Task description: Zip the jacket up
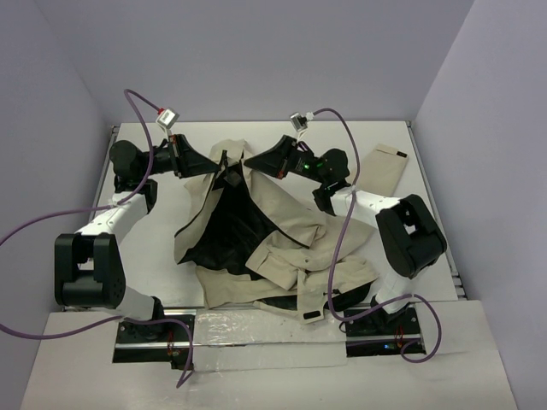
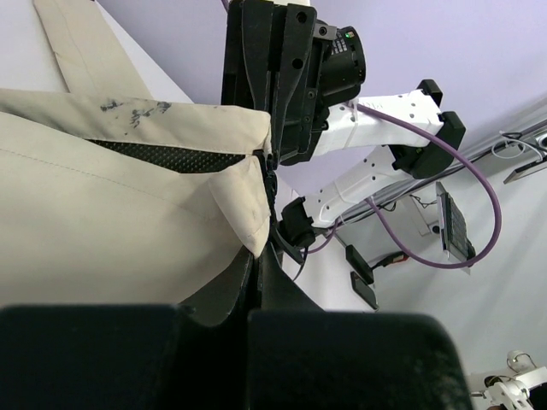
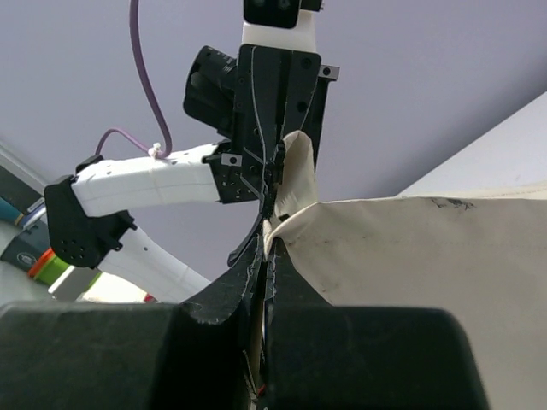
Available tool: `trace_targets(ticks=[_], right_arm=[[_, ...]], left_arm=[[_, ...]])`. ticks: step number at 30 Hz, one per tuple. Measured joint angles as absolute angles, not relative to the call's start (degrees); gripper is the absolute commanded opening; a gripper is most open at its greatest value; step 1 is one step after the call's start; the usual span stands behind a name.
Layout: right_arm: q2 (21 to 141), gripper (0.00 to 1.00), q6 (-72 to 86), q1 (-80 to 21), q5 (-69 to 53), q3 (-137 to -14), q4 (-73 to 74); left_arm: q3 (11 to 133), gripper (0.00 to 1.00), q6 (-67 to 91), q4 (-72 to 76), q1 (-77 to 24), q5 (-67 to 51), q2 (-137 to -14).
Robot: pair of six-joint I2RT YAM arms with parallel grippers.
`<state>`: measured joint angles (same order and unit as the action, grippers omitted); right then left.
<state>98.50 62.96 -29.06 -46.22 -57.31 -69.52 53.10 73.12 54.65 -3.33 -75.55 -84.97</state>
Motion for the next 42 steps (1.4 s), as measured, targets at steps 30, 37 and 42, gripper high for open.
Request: trace_targets(ticks=[30,37,42], right_arm=[[100.3,0.00,55.5,-31.0,-46.8,-64.6,-61.4],[100.3,0.00,55.0,-31.0,-46.6,-64.6,-61.3],[100.3,0.00,54.9,-31.0,-46.7,-64.6,-61.3]], left_arm=[[52.8,0.00,75.2,57.2,-3.7,-75.6,-84.9],[52.7,0.00,75.2,57.2,-3.7,-75.6,-84.9],[52.7,0.00,75.3,57.2,-3.7,-75.6,-84.9]])
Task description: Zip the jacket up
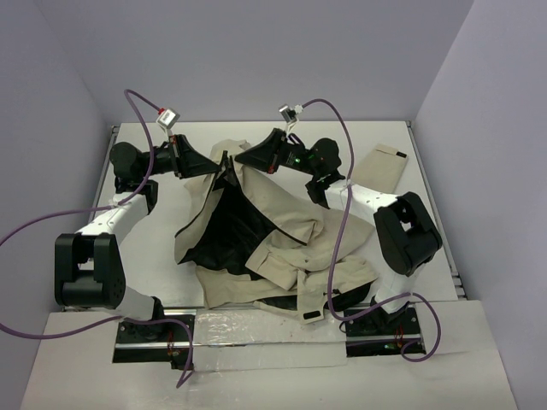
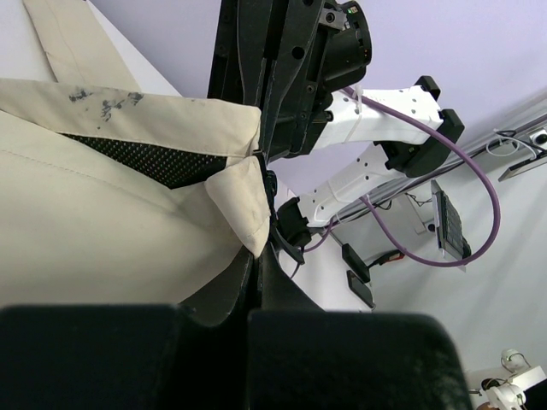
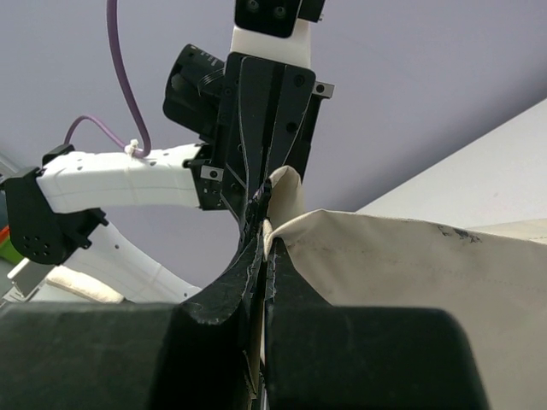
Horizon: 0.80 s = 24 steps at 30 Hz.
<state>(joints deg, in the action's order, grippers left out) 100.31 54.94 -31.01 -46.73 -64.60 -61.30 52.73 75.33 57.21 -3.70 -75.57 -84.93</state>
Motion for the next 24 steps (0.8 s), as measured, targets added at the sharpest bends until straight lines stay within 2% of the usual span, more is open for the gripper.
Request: trace_targets(ticks=[24], right_arm=[[101.3,0.00,56.6,-32.1,-48.8,-64.6,-63.9]], left_arm=[[52.7,0.00,74.6,56.8,-3.7,-75.8,-84.9]])
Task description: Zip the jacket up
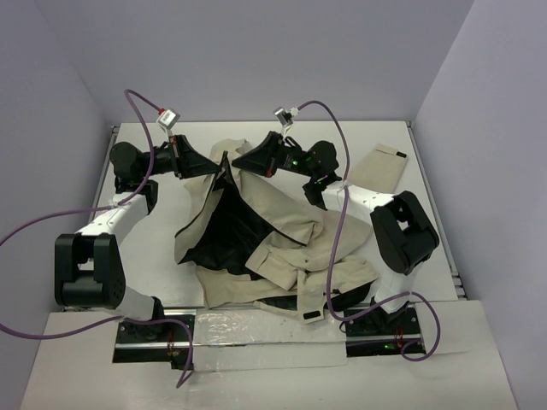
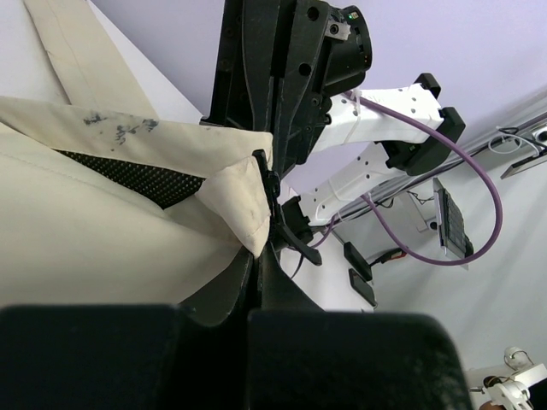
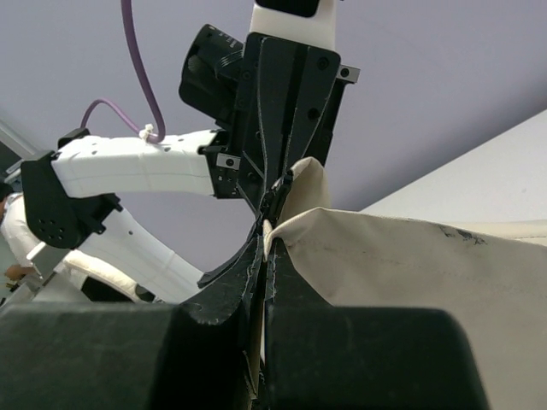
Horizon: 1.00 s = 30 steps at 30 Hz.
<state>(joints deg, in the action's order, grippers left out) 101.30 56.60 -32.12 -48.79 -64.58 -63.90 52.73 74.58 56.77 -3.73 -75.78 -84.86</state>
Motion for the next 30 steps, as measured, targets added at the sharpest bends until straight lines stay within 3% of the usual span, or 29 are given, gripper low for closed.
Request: trace_targets(ticks=[30], right_arm=[[101.6,0.00,58.9,-31.6,-48.7,-64.6,-65.2]], left_arm=[[51.7,0.00,72.8,55.2,-4.3,-75.9,-83.0]])
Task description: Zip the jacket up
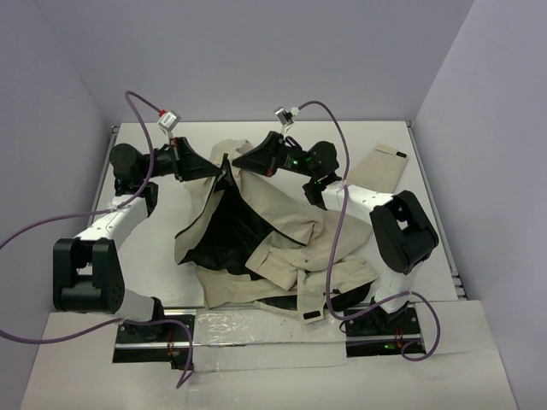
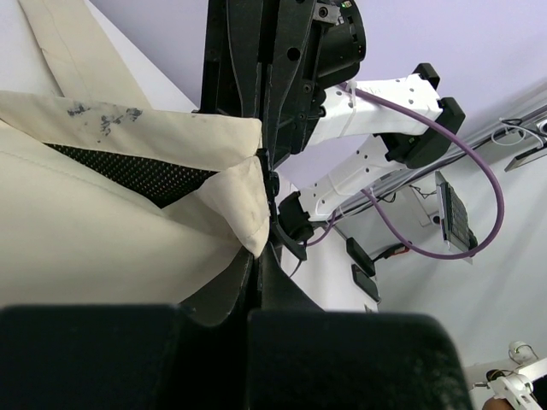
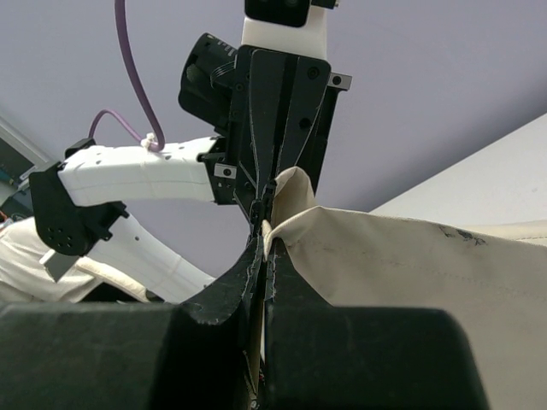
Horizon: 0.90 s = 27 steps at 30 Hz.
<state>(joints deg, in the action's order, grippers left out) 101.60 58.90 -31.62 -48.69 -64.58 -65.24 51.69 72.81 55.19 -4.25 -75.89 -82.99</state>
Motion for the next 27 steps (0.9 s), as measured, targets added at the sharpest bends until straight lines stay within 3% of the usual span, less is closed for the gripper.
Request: trace_targets(ticks=[27], right_arm=[[101.6,0.00,60.0,-31.3,-47.5,-64.1,-66.8]], left_arm=[[51.3,0.00,66.2,47.6,-5.0,-75.3,-82.2]])
